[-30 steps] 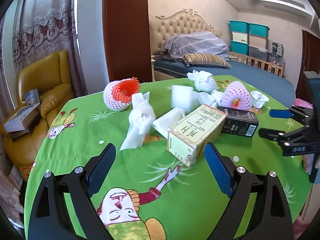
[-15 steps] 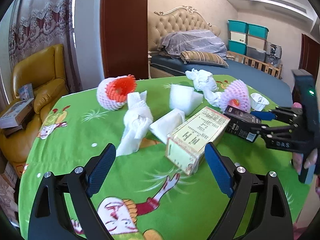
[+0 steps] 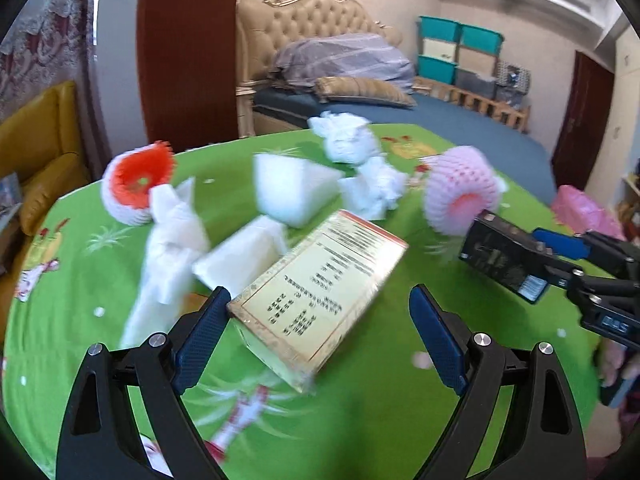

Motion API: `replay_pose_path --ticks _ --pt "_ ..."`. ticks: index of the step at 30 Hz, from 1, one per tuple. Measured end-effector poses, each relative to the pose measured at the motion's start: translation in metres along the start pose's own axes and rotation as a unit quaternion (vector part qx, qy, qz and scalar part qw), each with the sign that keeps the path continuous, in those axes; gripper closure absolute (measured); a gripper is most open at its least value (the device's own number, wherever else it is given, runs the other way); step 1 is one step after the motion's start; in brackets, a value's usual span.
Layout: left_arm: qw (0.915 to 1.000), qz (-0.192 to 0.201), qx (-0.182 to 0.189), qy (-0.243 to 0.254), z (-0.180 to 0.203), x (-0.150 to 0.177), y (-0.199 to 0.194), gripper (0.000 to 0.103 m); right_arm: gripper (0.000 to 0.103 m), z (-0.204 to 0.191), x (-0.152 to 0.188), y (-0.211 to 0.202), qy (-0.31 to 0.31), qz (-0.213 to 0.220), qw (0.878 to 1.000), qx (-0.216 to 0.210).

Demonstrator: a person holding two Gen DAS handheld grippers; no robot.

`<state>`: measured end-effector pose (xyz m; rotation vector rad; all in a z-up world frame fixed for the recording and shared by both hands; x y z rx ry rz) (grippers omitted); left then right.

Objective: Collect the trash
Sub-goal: 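Grasp the tan medicine box with the left tool while the right tool grasps the black box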

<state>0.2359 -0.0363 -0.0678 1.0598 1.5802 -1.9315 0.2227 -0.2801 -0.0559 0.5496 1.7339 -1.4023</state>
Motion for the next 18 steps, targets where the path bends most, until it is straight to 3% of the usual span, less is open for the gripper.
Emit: replay_pose_path --ticks 3,5,9,13,15,18 --pt "0.9988 0.004 0.048 0.009 0.022 0.004 -0.011 0.019 0.062 0.012 0.009 -0.008 0.013 -0.001 1.000 0.008" --pt "0.9981 0.015 0.052 0.028 0.036 0.005 -0.017 0.019 0.063 0.019 0.015 -0.013 0.021 0.000 1.000 0.010" --pt "0.9985 0.015 -0.007 0.051 0.046 0.001 -0.004 0.018 0.063 0.026 0.020 -0.024 0.028 0.008 0.999 0.014" --pt "0.9993 -0.007 -0.026 0.024 0.036 -0.002 0.016 0.018 0.063 0.027 0.020 -0.026 0.029 0.013 0.999 0.017" --pt "0.9989 -0.011 -0.038 0.025 0.035 0.000 0.020 0.037 0.063 0.026 0.021 -0.026 0.028 0.015 0.999 0.018" --pt "0.9984 -0.010 -0.043 0.036 0.038 0.000 0.020 0.055 0.063 0.023 0.021 -0.023 0.022 0.016 0.999 0.021"
Point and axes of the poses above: each gripper's, at about its wrist camera, not at the fingertips, and y roughly the way its jaws point, z to its right, x to its underside, the point moved 3 cm from there along y, roughly the way its jaws point, and after that the axes turned 1 degree about -x, right-handed, at the moved point
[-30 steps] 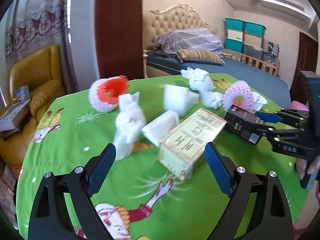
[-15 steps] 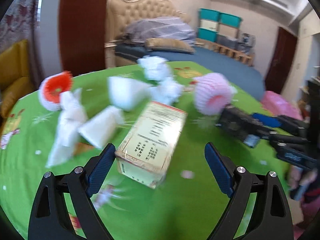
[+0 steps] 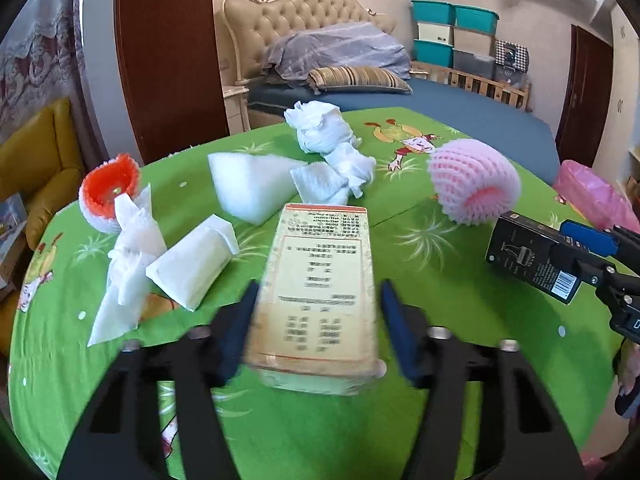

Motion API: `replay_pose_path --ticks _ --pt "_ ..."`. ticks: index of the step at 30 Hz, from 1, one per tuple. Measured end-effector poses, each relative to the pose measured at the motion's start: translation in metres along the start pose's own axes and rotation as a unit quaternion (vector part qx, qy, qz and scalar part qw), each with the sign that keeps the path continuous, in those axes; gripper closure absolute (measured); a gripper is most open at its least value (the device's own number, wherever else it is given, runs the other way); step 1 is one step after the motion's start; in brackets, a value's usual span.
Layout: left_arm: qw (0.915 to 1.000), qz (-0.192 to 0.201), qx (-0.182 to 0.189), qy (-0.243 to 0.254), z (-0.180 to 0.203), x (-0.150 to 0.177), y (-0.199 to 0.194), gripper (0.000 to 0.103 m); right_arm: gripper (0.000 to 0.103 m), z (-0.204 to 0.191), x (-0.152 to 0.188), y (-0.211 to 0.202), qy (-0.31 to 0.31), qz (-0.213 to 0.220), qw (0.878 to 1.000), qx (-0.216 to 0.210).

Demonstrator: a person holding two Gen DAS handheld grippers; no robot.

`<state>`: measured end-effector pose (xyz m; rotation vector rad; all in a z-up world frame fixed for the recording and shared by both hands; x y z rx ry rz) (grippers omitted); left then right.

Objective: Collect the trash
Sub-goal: 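Grasp the tan medicine box with the left tool while the right tool grasps the black box, then lift both boxes and turn toward the pink bin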

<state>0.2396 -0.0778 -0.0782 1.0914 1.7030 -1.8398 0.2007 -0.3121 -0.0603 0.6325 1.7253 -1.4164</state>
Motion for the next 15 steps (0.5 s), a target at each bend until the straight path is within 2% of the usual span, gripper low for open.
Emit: replay_pose_path --ticks 5,15 --pt "0.9992 0.035 -0.019 0.007 0.003 -0.001 -0.013 0.055 0.063 -0.008 0.002 0.004 -0.019 0.007 1.000 0.013" --pt "0.9948 0.092 -0.043 -0.010 -0.002 0.003 -0.039 0.055 0.063 -0.016 0.004 0.004 -0.046 0.024 0.998 0.039"
Point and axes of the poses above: each gripper's, at about its wrist camera, not at the fingertips, and y roughly the way its jaws point, z to its right, x to its underside, the point moved 3 cm from there along y, roughly the way its jaws point, and after that the axes turned 1 degree about -x, right-handed, at the moved point
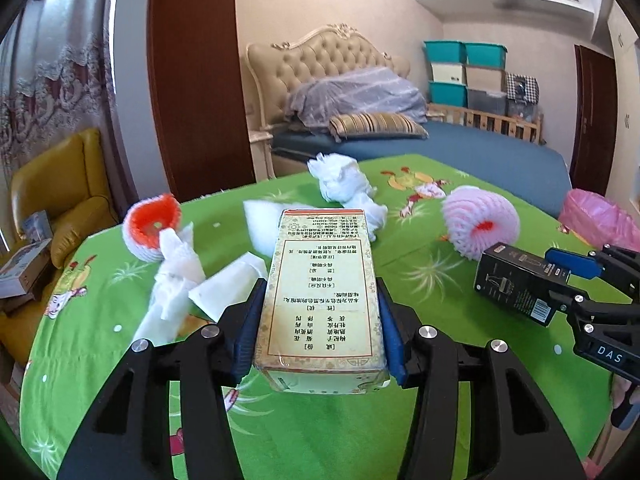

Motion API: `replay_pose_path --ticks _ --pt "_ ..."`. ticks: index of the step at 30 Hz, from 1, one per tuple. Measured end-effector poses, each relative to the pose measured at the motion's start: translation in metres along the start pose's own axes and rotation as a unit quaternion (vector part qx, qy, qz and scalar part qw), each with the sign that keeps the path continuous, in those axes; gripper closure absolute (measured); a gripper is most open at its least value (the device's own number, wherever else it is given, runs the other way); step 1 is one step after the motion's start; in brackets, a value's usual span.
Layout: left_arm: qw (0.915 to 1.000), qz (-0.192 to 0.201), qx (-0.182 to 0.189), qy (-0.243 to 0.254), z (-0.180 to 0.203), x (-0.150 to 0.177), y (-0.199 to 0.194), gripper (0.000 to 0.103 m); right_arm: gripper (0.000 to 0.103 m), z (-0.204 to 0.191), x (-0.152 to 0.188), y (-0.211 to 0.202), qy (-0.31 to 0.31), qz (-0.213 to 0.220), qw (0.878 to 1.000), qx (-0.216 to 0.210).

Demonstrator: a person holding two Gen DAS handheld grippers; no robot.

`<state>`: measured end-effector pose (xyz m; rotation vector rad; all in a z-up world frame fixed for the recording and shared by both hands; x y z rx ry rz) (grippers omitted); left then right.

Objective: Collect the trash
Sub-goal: 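Lift both boxes and turn toward the pink bin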

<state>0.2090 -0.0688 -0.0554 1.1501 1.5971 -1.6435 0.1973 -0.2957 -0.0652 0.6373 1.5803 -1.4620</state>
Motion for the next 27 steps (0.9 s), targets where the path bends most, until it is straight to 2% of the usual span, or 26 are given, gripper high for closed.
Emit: replay_pose_path --ticks 5,8,14,20,27 --pt "0.9999 0.015 -0.002 -0.007 -0.001 0.000 -0.008 0.055 0.063 -0.001 0.000 -0.006 -0.004 0.016 1.000 0.011" --pt "0.9992 0.010 0.016 -0.036 -0.004 0.002 -0.014 0.055 0.063 0.001 -0.002 -0.014 0.005 0.031 0.999 0.018" --pt "0.9991 0.022 0.023 -0.029 0.010 0.008 -0.037 0.055 0.064 0.000 -0.004 -0.039 0.026 0.069 0.997 0.008" --pt "0.9981 0.046 0.027 -0.032 0.016 0.009 -0.058 0.055 0.064 -0.013 -0.009 -0.069 -0.004 0.109 0.994 0.019" --pt "0.9977 0.055 0.032 -0.025 0.027 0.010 -0.071 0.055 0.064 -0.017 -0.010 -0.090 -0.016 0.128 0.991 0.021"
Point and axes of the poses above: each gripper's, at about its wrist camera, not at the fingertips, and y roughly the way its jaws point, z to its right, x to its underside, the point moved 3 cm from there along y, roughly the way its jaws point, and after that the axes turned 1 degree about -x, right-handed, at the moved point
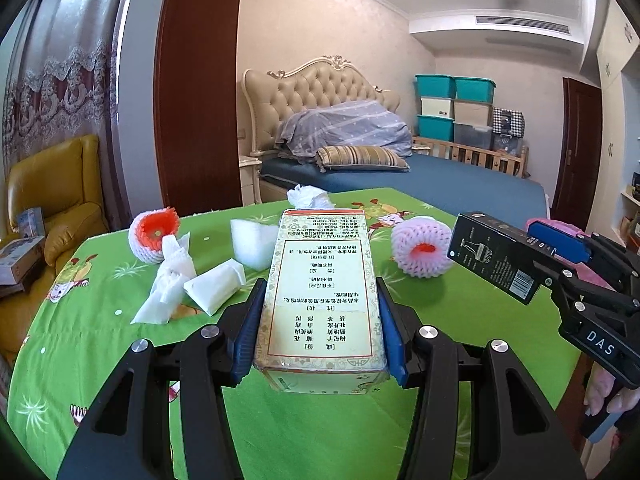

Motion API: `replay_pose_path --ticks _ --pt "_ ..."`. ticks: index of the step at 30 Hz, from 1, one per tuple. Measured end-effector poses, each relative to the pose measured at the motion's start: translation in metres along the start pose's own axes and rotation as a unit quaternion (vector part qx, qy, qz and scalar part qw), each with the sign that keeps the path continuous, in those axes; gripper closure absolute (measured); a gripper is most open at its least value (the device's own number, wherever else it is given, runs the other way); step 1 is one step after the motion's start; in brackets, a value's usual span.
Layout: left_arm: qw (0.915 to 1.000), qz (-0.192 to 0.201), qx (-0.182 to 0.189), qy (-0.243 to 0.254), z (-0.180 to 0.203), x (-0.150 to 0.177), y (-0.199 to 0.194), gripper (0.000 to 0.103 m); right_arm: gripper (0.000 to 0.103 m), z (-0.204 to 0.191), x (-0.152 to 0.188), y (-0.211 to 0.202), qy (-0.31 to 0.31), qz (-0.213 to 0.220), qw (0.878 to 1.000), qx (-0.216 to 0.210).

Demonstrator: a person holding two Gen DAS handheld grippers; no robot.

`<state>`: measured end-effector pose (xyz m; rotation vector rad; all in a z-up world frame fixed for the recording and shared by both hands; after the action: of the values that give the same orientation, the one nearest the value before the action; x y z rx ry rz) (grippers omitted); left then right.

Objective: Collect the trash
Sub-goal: 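Lift both boxes and turn toward the pink bin, then carry both boxes over the pink bin and open both tools to drop them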

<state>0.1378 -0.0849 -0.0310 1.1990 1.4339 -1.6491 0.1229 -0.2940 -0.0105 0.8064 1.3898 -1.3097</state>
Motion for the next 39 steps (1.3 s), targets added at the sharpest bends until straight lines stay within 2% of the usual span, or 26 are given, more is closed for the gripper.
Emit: replay_pose_path --ticks 5,13,23,29,39 --pt "0.9999 0.010 0.006 0.002 0.005 -0.002 -0.008 0.055 0.064 0.002 -0.001 -0.012 -0.001 0.008 1.000 -0.002" --pt "0.9988 0.032 0.018 0.032 0.029 -0.008 -0.024 0.055 0.064 0.013 -0.004 -0.026 0.005 0.023 1.000 0.002" --pt "0.9975 0.029 0.037 0.054 0.050 -0.013 -0.023 0.055 0.064 0.043 0.005 -0.044 0.018 0.026 0.999 0.030" --pt "0.9949 0.032 0.062 0.073 0.075 -0.020 -0.018 0.055 0.064 0.067 0.010 -0.054 0.031 0.029 0.998 0.052" --pt "0.9867 0.008 0.136 0.089 0.133 -0.037 0.011 0.055 0.064 0.131 0.016 -0.082 0.052 0.039 0.991 0.118"
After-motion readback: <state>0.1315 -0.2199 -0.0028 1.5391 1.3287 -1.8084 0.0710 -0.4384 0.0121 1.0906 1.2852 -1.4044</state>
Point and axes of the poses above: each gripper's, at about its wrist camera, not at the fingertips, and y roughly the way its jaws point, z to its right, x to its underside, the point moved 3 cm from there along y, roughly the way its jaws point, and after that the axes turned 1 degree about -x, right-handed, at the moved point
